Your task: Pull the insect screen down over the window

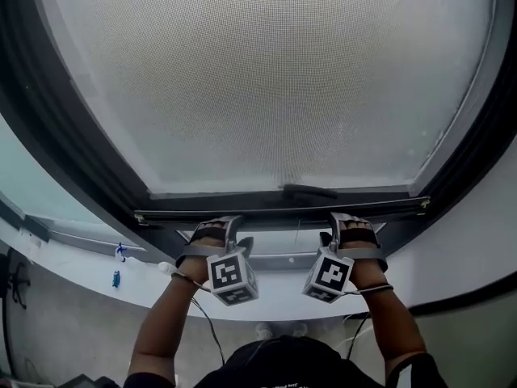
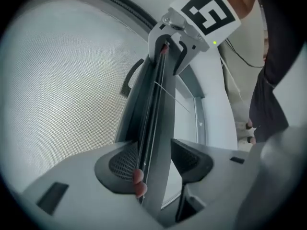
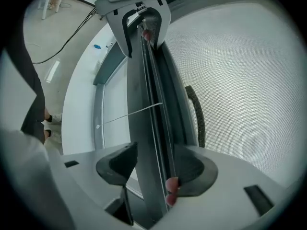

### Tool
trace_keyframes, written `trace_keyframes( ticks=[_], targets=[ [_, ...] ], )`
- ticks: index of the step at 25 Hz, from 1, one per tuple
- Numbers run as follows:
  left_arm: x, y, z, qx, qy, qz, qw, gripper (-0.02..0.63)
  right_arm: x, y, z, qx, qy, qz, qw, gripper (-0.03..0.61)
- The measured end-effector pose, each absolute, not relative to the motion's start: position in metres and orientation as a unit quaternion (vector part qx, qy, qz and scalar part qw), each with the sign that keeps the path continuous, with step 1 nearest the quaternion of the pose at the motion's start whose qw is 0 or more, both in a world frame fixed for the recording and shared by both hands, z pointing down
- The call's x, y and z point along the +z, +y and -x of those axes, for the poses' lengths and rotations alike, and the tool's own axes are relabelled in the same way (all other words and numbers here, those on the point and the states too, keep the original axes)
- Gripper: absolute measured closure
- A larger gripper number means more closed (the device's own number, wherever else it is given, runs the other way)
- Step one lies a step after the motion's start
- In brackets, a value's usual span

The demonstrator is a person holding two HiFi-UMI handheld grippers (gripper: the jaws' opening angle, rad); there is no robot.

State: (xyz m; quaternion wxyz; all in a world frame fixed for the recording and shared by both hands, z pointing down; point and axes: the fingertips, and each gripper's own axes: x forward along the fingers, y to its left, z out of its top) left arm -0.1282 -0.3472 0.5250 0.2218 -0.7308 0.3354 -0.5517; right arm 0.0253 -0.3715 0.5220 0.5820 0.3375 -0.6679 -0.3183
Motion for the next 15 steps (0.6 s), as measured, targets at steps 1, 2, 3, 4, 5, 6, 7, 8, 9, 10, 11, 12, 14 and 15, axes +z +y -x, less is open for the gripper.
trace_keyframes(
  ticks=[1, 2, 3, 4, 5, 6, 7, 8, 9, 10, 11, 12, 14, 15],
  targets=[
    [0.525, -0.348, 0.129, -0.552, 0.334, 0.730, 0.225, 0.397, 0.522, -0.371, -0.024, -0.318, -0.668, -0.337, 0.582, 0.345],
    [0.525, -0.348, 0.130, -0.552, 0.332, 0.731, 0.226, 0.397, 0.522, -0.372, -0.023, -0.318, -0.669, -0.338, 0.581, 0.345],
    [0.525, -0.348, 0.130, -0.552, 0.329, 0.732, 0.226, 0.397, 0.522, -0.372, -0.023, -0.318, -0.669, -0.338, 0.581, 0.345],
    [0.526, -0.348, 0.129, -0.552, 0.327, 0.734, 0.224, 0.397, 0.522, -0.372, -0.023, -0.318, -0.668, -0.338, 0.581, 0.345],
    [0.527, -0.347, 0.129, -0.552, 0.326, 0.735, 0.223, 0.397, 0.524, -0.371, -0.024, -0.318, -0.667, -0.337, 0.583, 0.345],
    [0.530, -0.346, 0.128, -0.552, 0.326, 0.735, 0.222, 0.397, 0.527, -0.370, -0.025, -0.319, -0.666, -0.335, 0.585, 0.345],
    [0.533, -0.345, 0.128, -0.552, 0.326, 0.735, 0.221, 0.397, 0.530, -0.369, -0.026, -0.321, -0.664, -0.333, 0.588, 0.345],
    [0.535, -0.345, 0.127, -0.553, 0.327, 0.734, 0.222, 0.397, 0.532, -0.369, -0.026, -0.322, -0.663, -0.331, 0.590, 0.345],
    [0.537, -0.345, 0.127, -0.553, 0.329, 0.732, 0.223, 0.397, 0.534, -0.368, -0.027, -0.323, -0.662, -0.330, 0.590, 0.345],
    [0.538, -0.345, 0.127, -0.554, 0.330, 0.731, 0.224, 0.397, 0.535, -0.368, -0.027, -0.324, -0.662, -0.329, 0.591, 0.345],
    [0.538, -0.345, 0.126, -0.554, 0.331, 0.730, 0.224, 0.397, 0.535, -0.368, -0.028, -0.324, -0.660, -0.330, 0.592, 0.345],
    [0.538, -0.346, 0.126, -0.554, 0.330, 0.731, 0.223, 0.397, 0.534, -0.369, -0.029, -0.326, -0.658, -0.331, 0.592, 0.345],
    [0.540, -0.348, 0.127, -0.556, 0.330, 0.730, 0.223, 0.397, 0.536, -0.372, -0.029, -0.331, -0.654, -0.334, 0.593, 0.345],
    [0.543, -0.349, 0.128, -0.558, 0.330, 0.728, 0.222, 0.397, 0.538, -0.374, -0.028, -0.332, -0.653, -0.334, 0.593, 0.345]
  ],
)
